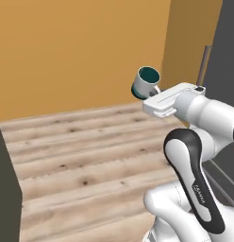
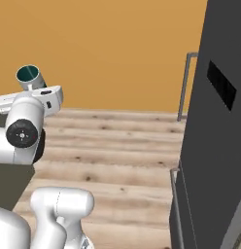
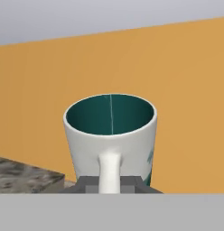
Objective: Open the cabinet directly in front. Then move the liquor and the mug to the dining counter with the jar on it.
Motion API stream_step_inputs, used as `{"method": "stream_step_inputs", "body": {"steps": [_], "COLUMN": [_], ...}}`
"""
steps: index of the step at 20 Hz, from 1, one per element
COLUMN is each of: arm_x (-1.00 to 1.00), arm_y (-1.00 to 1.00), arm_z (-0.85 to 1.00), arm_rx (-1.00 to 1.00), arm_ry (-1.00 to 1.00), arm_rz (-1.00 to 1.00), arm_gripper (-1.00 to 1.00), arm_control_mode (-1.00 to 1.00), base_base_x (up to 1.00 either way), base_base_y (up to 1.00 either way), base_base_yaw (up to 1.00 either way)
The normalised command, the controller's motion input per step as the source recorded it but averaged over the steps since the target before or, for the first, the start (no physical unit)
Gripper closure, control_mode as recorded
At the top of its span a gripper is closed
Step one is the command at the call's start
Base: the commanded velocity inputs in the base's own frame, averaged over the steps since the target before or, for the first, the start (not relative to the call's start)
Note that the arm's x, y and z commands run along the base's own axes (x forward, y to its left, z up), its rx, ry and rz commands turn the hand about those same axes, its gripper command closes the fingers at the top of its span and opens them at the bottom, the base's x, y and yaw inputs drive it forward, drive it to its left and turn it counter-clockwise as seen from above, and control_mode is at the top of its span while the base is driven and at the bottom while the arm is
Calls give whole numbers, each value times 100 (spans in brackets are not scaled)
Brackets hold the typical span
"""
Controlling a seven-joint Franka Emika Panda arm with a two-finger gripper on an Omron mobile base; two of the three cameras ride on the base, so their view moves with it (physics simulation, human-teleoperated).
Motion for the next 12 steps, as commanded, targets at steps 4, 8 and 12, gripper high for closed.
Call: {"method": "stream_step_inputs", "body": {"steps": [4, 8, 12], "arm_x": [0, 0, 0], "arm_y": [0, 0, 0], "arm_z": [0, 0, 0], "arm_rx": [0, 0, 0], "arm_ry": [0, 0, 0], "arm_rz": [0, 0, 0], "arm_gripper": [100, 100, 100], "arm_control_mode": [100, 100, 100], "base_base_x": [100, 100, 100], "base_base_y": [22, 28, 33], "base_base_yaw": [0, -1, -6]}}
